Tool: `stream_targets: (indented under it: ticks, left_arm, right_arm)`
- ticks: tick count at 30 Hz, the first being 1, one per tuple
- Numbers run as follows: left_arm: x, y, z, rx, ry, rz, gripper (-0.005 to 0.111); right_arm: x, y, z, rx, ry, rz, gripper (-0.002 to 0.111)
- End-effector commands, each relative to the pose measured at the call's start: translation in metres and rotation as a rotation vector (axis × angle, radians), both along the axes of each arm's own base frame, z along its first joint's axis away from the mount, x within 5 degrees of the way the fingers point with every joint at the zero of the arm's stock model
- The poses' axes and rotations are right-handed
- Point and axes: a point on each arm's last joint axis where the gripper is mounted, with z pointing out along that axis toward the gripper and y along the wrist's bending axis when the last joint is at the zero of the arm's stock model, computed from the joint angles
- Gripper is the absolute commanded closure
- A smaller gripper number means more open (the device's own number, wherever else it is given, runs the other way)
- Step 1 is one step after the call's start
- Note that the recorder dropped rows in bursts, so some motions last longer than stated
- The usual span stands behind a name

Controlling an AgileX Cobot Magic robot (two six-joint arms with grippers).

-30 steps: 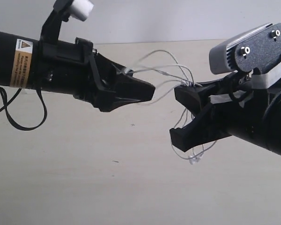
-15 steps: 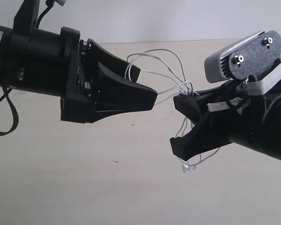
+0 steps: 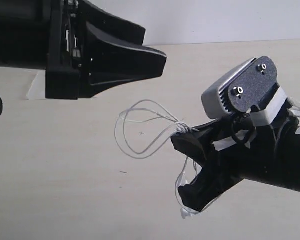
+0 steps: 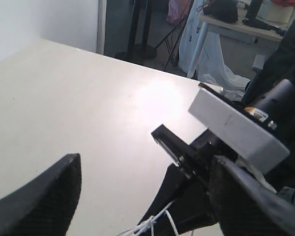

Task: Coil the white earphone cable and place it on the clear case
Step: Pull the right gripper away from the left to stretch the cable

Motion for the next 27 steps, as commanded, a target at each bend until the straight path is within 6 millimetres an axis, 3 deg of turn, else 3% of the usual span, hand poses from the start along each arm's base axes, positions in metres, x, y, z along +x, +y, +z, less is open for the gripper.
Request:
stream_targets:
  ticks: [1,9,14,19,27]
  left_arm:
    - [0.000,0.002,0.014,-0.039,-0.037,0.032,0.037]
    - [0.011,0.002,0.006,0.000,-0.032,0.086,0.037]
    - [0.016,-0.001,-0.001,0.006,-0.005,0.090,0.037]
    - [0.021,-0.003,-0.008,0.004,0.030,0.093,0.037]
    - [0.031,-0.007,-0.024,0.036,0.077,0.096,0.037]
  right_arm:
    - [-0.001,0.000,0.003,-0.034,-0.059,0.050,0.108]
    - [0.007,-0.003,0.007,-0.255,-0.379,0.167,0.108]
    - [0.014,-0.002,0.019,-0.342,-0.536,0.195,0.108]
    - [0.023,0.011,0.033,-0.310,-0.543,0.179,0.108]
    - [0.040,0.024,0.022,-0.332,-0.461,0.104,0.108]
